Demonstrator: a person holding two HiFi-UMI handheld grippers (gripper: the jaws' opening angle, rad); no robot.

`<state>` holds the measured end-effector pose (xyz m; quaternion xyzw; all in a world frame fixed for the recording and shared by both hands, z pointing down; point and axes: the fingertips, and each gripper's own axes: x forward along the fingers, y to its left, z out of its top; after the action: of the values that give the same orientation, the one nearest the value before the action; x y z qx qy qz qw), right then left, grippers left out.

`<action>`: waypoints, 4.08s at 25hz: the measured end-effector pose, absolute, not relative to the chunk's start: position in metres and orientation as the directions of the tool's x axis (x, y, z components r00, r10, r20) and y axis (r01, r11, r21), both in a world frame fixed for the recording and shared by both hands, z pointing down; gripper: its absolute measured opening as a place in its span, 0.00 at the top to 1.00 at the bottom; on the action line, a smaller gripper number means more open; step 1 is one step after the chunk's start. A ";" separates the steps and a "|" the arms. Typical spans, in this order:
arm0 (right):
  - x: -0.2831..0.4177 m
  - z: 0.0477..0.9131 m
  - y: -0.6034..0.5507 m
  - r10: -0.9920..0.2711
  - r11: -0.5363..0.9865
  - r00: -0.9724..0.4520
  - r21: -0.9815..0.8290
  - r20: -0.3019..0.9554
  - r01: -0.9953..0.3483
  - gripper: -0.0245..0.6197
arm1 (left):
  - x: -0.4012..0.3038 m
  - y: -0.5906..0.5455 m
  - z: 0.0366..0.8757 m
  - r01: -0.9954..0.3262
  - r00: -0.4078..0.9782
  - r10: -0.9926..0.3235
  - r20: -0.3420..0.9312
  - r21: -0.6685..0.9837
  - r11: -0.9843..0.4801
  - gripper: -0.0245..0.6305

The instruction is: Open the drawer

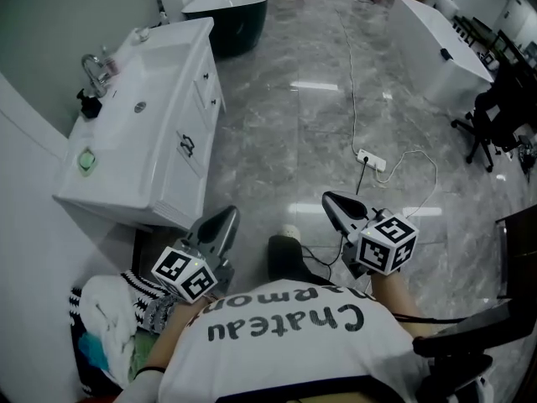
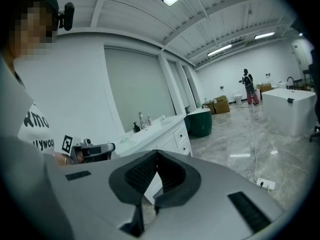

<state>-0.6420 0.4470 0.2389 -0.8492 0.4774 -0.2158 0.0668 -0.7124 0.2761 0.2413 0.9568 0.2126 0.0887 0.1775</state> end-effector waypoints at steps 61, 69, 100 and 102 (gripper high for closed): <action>0.013 0.240 0.023 -0.965 -0.093 -0.019 -0.406 0.263 -0.909 0.95 | -0.110 -0.076 0.273 -0.040 0.986 0.027 0.165 0.393 -0.919 0.95; 0.070 0.260 -0.057 -0.914 0.127 -0.271 -0.421 0.302 -0.898 0.95 | -0.089 -0.111 0.285 -0.308 0.949 -0.246 0.196 0.420 -0.854 0.95; 0.081 0.450 -0.097 -0.390 0.402 -0.770 -0.659 0.505 -0.636 0.95 | -0.028 -0.097 0.478 -0.711 0.697 -0.518 0.496 0.382 -0.591 0.90; 0.091 0.462 -0.095 -0.405 0.372 -0.751 -0.656 0.522 -0.657 0.95 | -0.022 -0.106 0.504 -0.710 0.698 -0.492 0.520 0.415 -0.569 0.79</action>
<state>0.0908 -0.0945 0.4623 -0.3251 0.8167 -0.4565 -0.1379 -0.0222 -0.1056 0.5042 0.8679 -0.3463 0.1762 0.3094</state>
